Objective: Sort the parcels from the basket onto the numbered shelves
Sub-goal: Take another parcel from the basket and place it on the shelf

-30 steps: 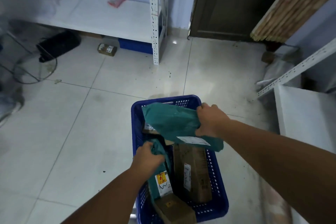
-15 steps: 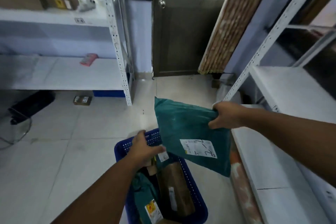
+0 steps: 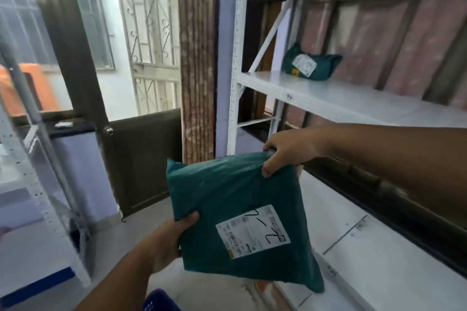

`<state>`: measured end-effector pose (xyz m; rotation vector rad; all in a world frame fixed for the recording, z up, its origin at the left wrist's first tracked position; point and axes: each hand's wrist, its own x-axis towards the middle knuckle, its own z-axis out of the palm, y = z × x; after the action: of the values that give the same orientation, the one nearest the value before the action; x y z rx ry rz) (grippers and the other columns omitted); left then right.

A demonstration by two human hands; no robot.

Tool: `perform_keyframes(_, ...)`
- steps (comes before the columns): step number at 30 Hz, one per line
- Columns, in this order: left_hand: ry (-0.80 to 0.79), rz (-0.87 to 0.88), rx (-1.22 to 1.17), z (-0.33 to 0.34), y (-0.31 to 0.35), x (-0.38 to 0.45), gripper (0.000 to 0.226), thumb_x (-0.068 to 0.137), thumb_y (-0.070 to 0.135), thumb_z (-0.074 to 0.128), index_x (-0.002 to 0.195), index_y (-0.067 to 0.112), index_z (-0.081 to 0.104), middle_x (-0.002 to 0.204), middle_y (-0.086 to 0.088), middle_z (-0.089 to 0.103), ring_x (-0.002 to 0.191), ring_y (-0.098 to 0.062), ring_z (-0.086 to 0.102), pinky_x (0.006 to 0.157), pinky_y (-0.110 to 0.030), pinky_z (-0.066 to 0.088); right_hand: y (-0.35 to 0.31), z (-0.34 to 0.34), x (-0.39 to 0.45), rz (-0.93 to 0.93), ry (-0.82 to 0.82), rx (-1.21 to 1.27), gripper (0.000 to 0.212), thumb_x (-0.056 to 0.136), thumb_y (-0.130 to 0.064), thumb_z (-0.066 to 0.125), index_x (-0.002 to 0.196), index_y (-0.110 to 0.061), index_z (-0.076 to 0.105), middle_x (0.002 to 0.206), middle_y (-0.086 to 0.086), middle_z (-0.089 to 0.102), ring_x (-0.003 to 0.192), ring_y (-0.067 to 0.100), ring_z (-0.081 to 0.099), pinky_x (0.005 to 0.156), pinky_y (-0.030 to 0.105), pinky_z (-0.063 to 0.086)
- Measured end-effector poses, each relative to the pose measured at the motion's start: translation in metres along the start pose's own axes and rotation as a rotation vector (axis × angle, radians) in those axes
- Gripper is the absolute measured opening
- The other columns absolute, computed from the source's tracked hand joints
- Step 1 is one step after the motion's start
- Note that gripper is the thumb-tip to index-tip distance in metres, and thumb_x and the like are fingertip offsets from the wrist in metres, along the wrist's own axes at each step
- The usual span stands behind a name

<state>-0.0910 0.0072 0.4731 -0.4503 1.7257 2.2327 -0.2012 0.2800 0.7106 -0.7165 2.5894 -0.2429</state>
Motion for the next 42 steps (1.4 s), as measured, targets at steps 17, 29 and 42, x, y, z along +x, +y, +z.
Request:
perform_keyframes(17, -0.398, 0.473, 0.570, 0.302, 0.227, -0.031, 0.053, 0.085, 0.029, 0.087, 0.132, 0.027, 0.066, 0.121, 0.000, 0.079, 0.111, -0.026, 0.076, 0.098, -0.044, 0.057, 0.208, -0.025, -0.270, 0.078, 0.554, 0.697, 0.073, 0.062, -0.050, 0.084, 0.127, -0.023, 0.064, 0.119, 0.000, 0.075, 0.111, 0.022, 0.072, 0.107, 0.048, 0.051)
perform_keyframes(29, -0.444, 0.697, 0.985, 0.500, 0.283, -0.102, 0.083, 0.057, 0.057, 0.099, 0.130, 0.034, 0.067, 0.120, 0.006, 0.079, 0.107, -0.020, 0.077, 0.105, -0.047, 0.056, 0.284, -0.013, -0.401, -0.068, 0.767, 0.887, 0.040, 0.087, -0.017, 0.076, 0.126, -0.014, 0.066, 0.116, 0.001, 0.077, 0.106, 0.022, 0.074, 0.087, 0.027, 0.059)
perform_keyframes(42, -0.118, 1.076, 1.177, 0.636, 0.261, -0.124, 0.079, 0.072, 0.067, 0.085, 0.137, 0.029, 0.060, 0.137, 0.001, 0.065, 0.117, -0.022, 0.063, 0.098, -0.033, 0.047, 0.357, 0.024, -0.441, -0.011, 1.166, 1.206, 0.031, 0.088, -0.012, 0.076, 0.117, -0.002, 0.069, 0.107, 0.014, 0.078, 0.097, 0.033, 0.076, 0.088, 0.039, 0.057)
